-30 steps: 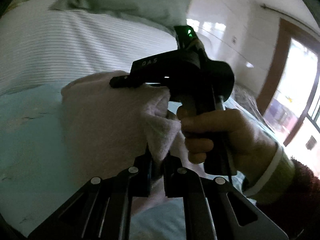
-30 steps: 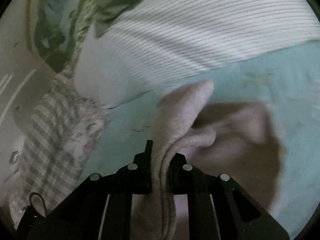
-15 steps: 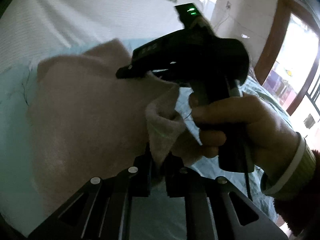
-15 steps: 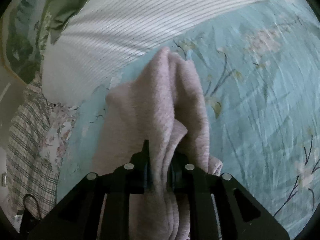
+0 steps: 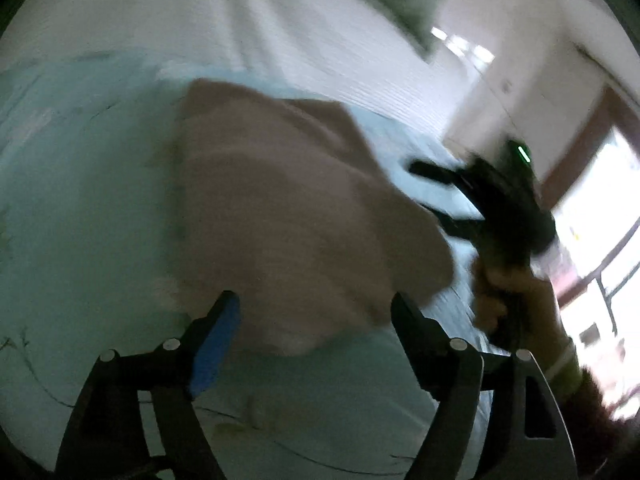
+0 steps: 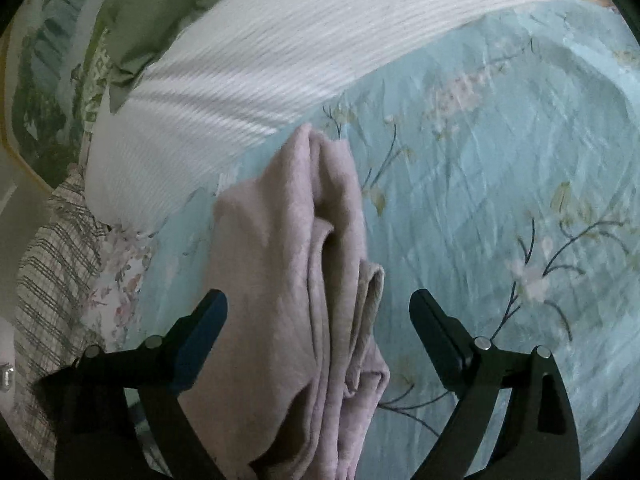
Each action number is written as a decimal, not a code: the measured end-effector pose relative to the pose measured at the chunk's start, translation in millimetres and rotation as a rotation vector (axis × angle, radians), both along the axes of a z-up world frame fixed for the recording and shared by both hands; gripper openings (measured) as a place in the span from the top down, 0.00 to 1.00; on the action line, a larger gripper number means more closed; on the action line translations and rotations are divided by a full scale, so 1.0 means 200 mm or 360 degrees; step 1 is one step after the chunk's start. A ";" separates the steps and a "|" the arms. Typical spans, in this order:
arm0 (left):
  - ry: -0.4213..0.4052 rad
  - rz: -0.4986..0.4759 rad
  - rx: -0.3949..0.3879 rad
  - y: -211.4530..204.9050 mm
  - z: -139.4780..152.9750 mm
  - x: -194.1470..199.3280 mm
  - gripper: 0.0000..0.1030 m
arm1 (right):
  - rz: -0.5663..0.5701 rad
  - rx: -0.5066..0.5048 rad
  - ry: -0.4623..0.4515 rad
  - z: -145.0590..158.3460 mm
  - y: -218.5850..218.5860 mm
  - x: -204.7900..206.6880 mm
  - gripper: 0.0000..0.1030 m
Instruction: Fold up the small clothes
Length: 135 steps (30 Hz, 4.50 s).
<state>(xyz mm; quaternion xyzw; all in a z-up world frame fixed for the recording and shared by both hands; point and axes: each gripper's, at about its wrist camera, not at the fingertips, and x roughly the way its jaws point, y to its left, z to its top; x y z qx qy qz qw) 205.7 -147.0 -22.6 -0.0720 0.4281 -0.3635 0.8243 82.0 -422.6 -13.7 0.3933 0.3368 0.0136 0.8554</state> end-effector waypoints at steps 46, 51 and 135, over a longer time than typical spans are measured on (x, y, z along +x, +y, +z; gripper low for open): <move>0.0047 0.0588 -0.0076 1.14 0.02 -0.16 0.59 | 0.0782 0.0126 -0.0116 -0.06 1.33 0.27 0.64; 0.0154 0.0591 -0.0058 1.23 -0.16 -0.20 0.54 | 0.0722 0.0199 -0.0015 -0.17 1.29 0.25 0.58; -0.0018 0.0289 0.0186 1.11 -0.11 -0.60 0.66 | 0.0584 -0.0089 0.0127 -0.23 1.40 -0.22 0.97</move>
